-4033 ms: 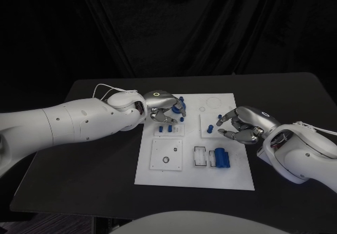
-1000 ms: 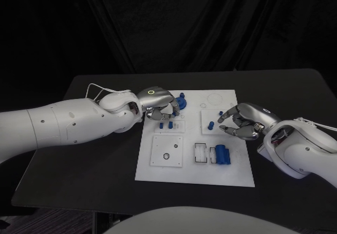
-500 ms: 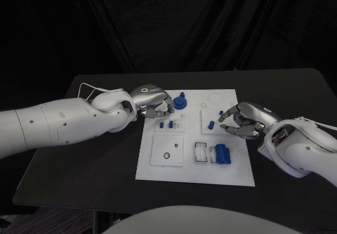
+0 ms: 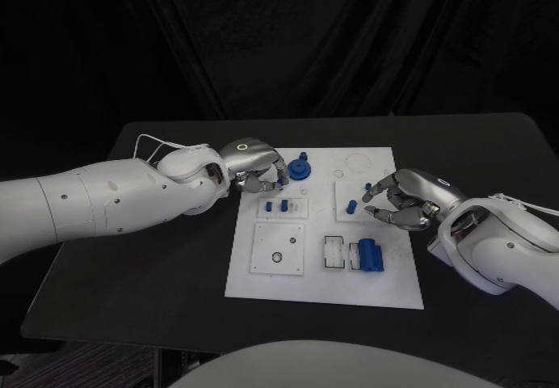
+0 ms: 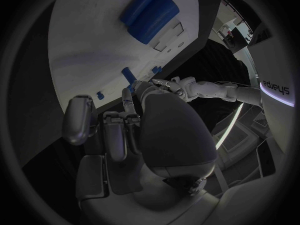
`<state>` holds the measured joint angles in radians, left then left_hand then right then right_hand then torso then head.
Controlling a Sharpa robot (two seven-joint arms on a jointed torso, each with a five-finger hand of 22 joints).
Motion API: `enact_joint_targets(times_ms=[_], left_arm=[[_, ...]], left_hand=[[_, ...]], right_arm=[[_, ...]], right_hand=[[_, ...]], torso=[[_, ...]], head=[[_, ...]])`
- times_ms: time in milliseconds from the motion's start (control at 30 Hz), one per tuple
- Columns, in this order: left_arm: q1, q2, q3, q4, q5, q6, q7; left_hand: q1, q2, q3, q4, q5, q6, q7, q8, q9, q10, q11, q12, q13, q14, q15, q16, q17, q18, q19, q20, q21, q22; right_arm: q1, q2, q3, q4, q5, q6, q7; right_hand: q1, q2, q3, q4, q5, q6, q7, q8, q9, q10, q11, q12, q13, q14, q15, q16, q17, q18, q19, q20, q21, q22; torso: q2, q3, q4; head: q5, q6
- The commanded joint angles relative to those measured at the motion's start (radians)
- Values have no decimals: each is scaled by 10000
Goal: Assemble the parts on the task board
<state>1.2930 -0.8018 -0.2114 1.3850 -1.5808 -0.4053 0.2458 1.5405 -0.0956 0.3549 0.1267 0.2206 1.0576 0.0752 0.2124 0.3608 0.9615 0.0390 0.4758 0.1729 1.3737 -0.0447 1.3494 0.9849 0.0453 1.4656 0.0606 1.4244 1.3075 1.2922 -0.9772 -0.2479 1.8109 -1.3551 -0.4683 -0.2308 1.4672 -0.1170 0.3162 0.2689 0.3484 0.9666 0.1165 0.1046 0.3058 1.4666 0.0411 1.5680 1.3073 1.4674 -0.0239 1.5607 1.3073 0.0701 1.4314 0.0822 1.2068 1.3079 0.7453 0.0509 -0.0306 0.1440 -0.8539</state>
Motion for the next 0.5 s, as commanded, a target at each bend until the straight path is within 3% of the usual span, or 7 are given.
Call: enact_joint_targets(times_ms=[33,167,500], left_arm=[[-15,21,6,-50,-34,274,-44],[-21,38,6,-97,-34,364,-75],[-30,86,6,-138,-34,592,-81]], left_hand=[[-13,-49,41,-44,-72,-49,62,-75,15,82,-85,-53,-11,-94,11,-66,-57,-15,106,4,-65,2050],[-22,-56,46,-42,-78,-60,62,-91,21,67,-81,-85,-18,-131,12,-103,-124,-2,73,7,-116,2031],[-58,-82,41,-28,-77,-94,60,-126,27,49,-74,-132,-27,-122,21,-93,-76,-12,87,13,-92,2042]], right_arm=[[-8,5,6,0,-11,-1,0],[-9,9,6,-10,-11,25,-1],[-11,47,6,-26,-11,83,6]], right_hand=[[-49,-43,69,10,35,65,17,32,-17,988,-43,-20,2580,972,-81,-59,2427,112,-41,-61,-30,1547],[-49,-42,70,10,35,65,16,32,-18,971,-43,-34,2564,971,-81,-62,2424,111,-40,-61,-27,1548],[-48,-35,80,10,34,67,16,31,-20,895,-46,-100,2488,972,-81,-61,2425,113,-42,-62,-35,1545]], torso=[[4,6,-2],[-10,8,-25],[-21,4,-10]], head=[[-30,-11],[-22,-53],[-60,-109]])
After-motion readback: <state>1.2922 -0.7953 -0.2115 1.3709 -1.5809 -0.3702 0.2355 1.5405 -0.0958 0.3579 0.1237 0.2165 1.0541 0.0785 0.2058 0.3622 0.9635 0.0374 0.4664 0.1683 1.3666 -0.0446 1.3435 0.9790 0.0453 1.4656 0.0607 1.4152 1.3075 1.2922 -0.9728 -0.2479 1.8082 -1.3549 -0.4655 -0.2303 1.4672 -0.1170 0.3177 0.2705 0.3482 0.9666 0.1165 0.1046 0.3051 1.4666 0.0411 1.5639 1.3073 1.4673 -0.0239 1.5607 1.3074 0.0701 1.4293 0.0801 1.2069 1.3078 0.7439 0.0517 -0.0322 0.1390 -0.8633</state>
